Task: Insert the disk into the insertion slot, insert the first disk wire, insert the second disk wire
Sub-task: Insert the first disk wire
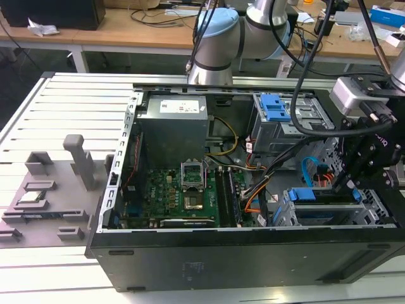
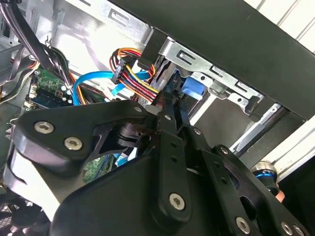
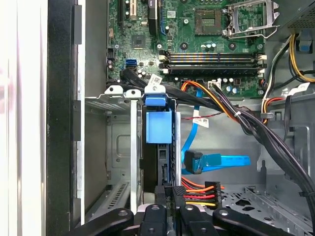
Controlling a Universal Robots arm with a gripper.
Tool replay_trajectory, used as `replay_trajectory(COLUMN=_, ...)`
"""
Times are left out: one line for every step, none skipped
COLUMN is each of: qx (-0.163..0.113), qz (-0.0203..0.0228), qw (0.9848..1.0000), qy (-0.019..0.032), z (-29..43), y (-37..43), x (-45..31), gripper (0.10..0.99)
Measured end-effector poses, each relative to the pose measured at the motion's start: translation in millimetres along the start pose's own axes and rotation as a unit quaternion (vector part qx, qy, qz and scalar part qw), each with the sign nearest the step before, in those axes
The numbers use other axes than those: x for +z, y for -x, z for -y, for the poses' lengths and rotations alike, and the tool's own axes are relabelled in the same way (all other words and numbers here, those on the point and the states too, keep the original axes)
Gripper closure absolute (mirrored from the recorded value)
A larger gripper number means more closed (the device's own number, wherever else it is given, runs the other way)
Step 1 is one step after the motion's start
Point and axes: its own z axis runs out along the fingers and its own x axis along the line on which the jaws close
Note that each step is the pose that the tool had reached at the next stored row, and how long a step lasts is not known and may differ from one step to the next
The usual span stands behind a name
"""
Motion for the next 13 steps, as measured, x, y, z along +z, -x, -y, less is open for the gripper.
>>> replay_trajectory(qx=0.0, qz=0.0001, qw=1.0, qy=0.0, z=0.0, y=0.0, x=0.1, gripper=0.906)
replay_trajectory(qx=0.0, qz=0.0001, qw=1.0, qy=0.0001, z=0.0, y=0.0, x=0.1, gripper=0.843)
replay_trajectory(qx=0.0, qz=0.0, qw=1.0, qy=0.0001, z=0.0, y=0.0, x=0.1, gripper=0.843)
replay_trajectory(qx=0.0, qz=-0.0001, qw=1.0, qy=0.0001, z=-0.2, y=-0.1, x=-3.3, gripper=0.843)
replay_trajectory(qx=0.0, qz=-0.0002, qw=1.0, qy=0.0001, z=-0.6, y=-0.1, x=-13.2, gripper=0.843)
replay_trajectory(qx=0.0, qz=-0.0002, qw=1.0, qy=0.0, z=-1.0, y=0.6, x=-19.6, gripper=0.843)
replay_trajectory(qx=0.0, qz=-0.0003, qw=1.0, qy=0.0001, z=-1.2, y=2.3, x=-24.7, gripper=0.843)
replay_trajectory(qx=0.0, qz=-0.0007, qw=1.0, qy=0.0, z=-1.5, y=4.2, x=-30.2, gripper=0.925)
replay_trajectory(qx=0.0, qz=-0.0008, qw=1.0, qy=0.0, z=-1.6, y=4.9, x=-33.2, gripper=0.925)
replay_trajectory(qx=0.0, qz=-0.0008, qw=1.0, qy=0.0, z=-1.7, y=5.2, x=-35.9, gripper=0.98)
replay_trajectory(qx=0.0, qz=-0.0008, qw=1.0, qy=0.0, z=-1.9, y=5.5, x=-39.9, gripper=0.98)
replay_trajectory(qx=0.0, qz=-0.0008, qw=1.0, qy=0.0, z=-2.1, y=5.7, x=-43.0, gripper=0.98)
replay_trajectory(qx=0.0, qz=-0.0008, qw=1.0, qy=0.0, z=-2.3, y=5.6, x=-48.4, gripper=0.98)
